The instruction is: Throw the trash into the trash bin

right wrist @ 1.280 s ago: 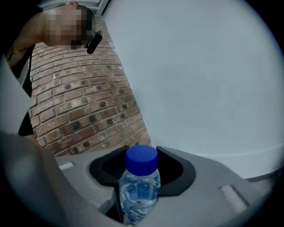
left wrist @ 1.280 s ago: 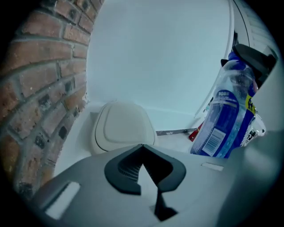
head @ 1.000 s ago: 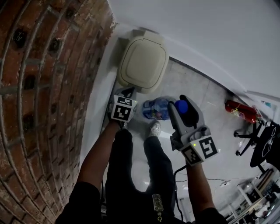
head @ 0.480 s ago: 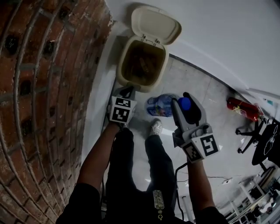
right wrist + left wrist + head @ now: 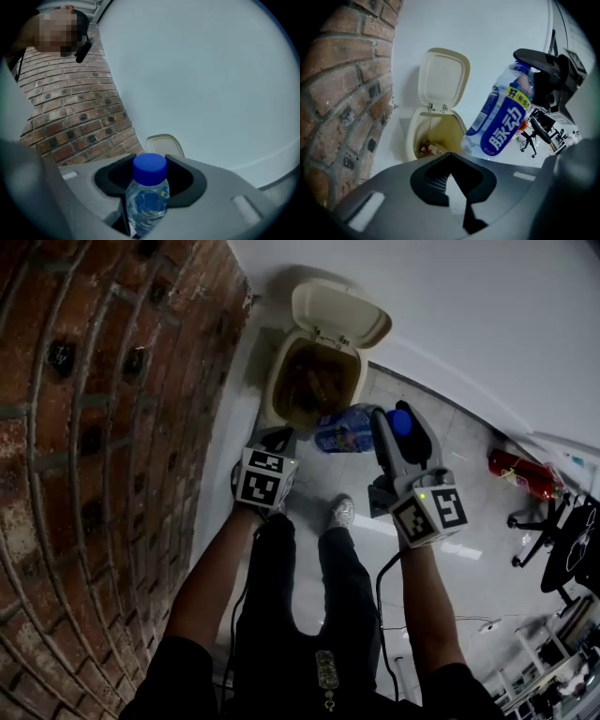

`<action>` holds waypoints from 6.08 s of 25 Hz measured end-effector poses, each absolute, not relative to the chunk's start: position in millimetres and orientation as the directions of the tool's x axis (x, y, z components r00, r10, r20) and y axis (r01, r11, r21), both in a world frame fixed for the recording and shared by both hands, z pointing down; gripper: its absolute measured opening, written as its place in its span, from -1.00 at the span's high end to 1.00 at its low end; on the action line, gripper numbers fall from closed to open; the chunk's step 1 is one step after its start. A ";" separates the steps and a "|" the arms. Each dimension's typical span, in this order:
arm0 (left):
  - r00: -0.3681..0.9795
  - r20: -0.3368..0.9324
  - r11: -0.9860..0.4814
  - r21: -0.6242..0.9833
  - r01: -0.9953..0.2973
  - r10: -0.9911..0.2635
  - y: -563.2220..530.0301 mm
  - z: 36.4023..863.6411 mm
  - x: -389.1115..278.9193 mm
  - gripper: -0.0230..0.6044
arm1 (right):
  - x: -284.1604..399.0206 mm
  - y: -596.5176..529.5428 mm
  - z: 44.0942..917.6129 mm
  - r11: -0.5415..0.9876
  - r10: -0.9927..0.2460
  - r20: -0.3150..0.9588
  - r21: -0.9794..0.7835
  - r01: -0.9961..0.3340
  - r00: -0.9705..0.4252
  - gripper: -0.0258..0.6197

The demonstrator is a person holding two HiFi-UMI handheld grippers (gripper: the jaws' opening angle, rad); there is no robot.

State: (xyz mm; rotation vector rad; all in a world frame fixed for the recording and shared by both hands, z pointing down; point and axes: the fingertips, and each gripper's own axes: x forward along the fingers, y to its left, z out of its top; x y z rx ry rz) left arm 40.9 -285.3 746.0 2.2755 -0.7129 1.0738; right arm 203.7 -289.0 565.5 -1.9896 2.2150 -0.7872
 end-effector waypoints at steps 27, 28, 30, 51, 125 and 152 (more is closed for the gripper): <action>0.544 0.796 -0.675 0.248 -0.695 -0.267 -314.2 733.0 5.7 0.90 | 86.4 -364.6 796.8 0.286 -0.557 0.781 -0.141 -0.948 -0.284 0.32; 0.544 0.796 -0.673 0.250 -0.696 -0.266 -313.5 732.8 5.2 0.90 | 84.1 -360.2 799.6 0.302 -0.534 0.795 -0.139 -0.943 -0.288 0.32; 0.545 0.796 -0.671 0.254 -0.697 -0.264 -311.1 732.0 6.1 0.90 | 81.2 -350.6 802.7 0.327 -0.500 0.811 -0.150 -0.933 -0.305 0.31; 0.617 0.717 -0.699 0.258 -0.666 -0.323 -366.5 642.8 71.0 0.90 | 186.9 -402.4 582.5 0.235 -0.783 0.564 -0.124 -0.964 -0.263 0.56; 0.456 0.869 -0.757 0.164 -0.632 -0.193 -342.4 803.7 30.1 0.90 | 103.7 -276.9 802.5 0.264 -0.421 0.811 -0.318 -0.910 -0.406 0.91; 0.633 0.654 -0.769 0.121 -0.628 -0.414 -257.9 498.5 88.0 0.90 | 147.0 -215.3 485.9 0.404 -0.728 0.541 -0.158 -0.901 -0.421 0.92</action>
